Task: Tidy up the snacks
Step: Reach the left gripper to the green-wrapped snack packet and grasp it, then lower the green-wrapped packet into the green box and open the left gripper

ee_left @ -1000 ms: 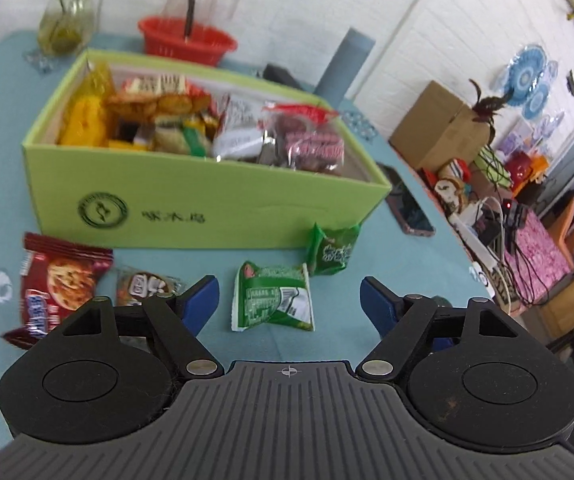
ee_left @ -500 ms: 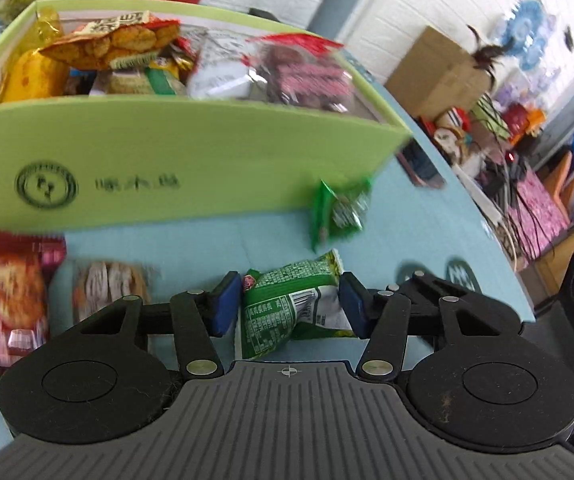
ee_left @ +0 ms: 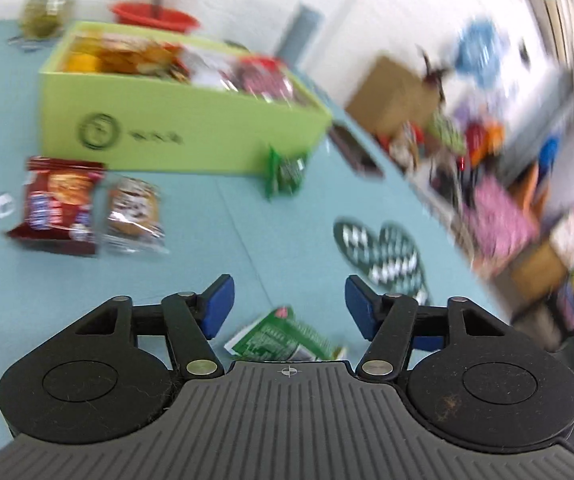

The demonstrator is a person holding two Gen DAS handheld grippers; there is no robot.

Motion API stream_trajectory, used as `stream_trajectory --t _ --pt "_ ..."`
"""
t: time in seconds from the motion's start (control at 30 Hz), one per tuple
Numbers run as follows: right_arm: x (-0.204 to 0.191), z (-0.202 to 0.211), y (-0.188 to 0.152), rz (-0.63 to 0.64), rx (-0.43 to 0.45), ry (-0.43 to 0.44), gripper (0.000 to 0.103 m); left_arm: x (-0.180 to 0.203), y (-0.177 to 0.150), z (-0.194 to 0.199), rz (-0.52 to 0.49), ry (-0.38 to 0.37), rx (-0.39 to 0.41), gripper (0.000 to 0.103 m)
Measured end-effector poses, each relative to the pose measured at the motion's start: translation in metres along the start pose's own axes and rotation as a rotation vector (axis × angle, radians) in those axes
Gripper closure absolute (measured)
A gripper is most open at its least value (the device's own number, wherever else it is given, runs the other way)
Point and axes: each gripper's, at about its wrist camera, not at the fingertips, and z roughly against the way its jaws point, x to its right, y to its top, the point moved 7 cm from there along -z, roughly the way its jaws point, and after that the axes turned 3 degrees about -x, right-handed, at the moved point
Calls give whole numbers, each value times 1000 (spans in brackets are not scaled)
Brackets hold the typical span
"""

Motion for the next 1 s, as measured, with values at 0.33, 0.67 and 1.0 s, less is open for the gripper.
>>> stream_trajectory --t 0.33,0.67,1.0 --pt "-4 -22 -14 -73 -54 53 10 -25 -21 -3 165 -17 -64 58" --pt "2 -27 -21 -52 -41 -81 59 -4 -34 -35 87 -35 -132 76" --pt "26 -18 50 -40 79 -49 53 15 42 -20 64 -50 -5 89"
